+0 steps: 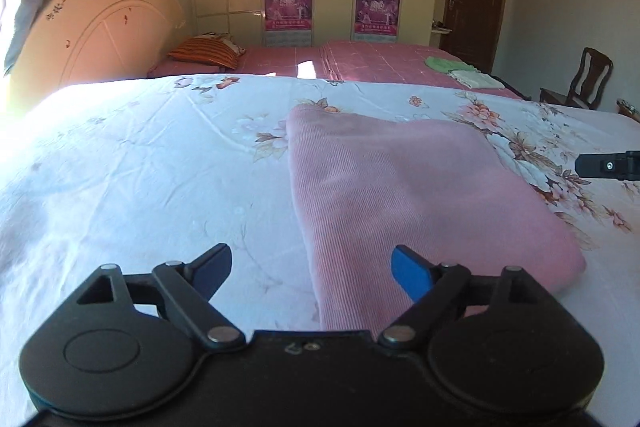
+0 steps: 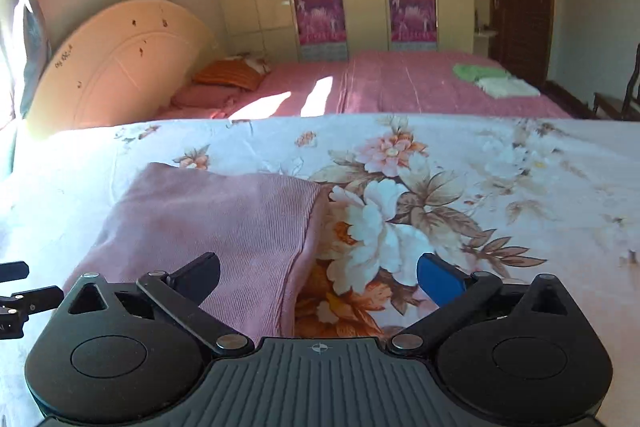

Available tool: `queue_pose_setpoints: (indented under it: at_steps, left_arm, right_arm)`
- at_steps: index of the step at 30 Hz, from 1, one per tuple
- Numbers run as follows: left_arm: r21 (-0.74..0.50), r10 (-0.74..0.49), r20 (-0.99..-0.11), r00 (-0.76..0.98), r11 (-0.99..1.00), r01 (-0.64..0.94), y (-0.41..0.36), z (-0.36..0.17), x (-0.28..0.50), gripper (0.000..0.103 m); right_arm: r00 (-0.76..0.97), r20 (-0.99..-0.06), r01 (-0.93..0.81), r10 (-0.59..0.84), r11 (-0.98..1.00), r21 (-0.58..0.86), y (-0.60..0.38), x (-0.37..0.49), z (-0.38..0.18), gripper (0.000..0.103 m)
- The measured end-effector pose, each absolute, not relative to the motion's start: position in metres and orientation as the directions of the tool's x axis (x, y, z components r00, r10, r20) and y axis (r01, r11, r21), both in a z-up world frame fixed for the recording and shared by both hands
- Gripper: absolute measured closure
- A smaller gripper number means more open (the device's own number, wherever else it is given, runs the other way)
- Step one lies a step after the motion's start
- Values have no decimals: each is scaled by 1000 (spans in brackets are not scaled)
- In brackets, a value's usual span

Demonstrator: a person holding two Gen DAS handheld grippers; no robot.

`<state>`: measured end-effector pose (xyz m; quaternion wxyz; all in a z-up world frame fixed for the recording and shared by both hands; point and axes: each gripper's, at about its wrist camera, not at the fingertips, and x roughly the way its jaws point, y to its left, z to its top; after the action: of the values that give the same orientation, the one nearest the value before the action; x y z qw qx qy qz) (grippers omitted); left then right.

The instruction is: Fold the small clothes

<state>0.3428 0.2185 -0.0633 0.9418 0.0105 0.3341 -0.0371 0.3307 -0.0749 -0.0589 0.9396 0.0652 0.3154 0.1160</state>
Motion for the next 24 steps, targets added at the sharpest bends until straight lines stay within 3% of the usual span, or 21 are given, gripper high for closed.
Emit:
queue_pose_setpoints:
  at_steps: [2,3,4,6,9,11,24]
  left_arm:
    - [-27,-84,-599,796,996,84,222,-56,310,30]
    - [-32,-80,-620,780,997,77,221,-52,298,103]
    - [-29,-70,-636,769,997,67,219,-49,288,91]
    - [-24,-66,-613,787,998,65,217,-36,264,91]
    - [14,21,-492,871,1000,-16,205,-6,218,4]
    - [21,15,-448,894,1000,-6,194,11,199,0]
    - [0,-65,-468,881,997,73,143,54,83,0]
  right_arm:
    - [778,-564,-192,276,960,204,-83,299,-53,0]
    - [783,-560,-195,271,962,193,-85,283,-50,0]
    - [790,-557,-186,256,966,180,-88,268,-48,0]
    - [802,-540,-184,256,966,184,-94,238,-42,0]
    - [815,-524,-159,248,965,208,-101,197,-29,0]
    - [818,-526,-142,234,967,209,-101,175,-19,0]
    - [815,-536,-184,220,975,121,-99,31,28,0]
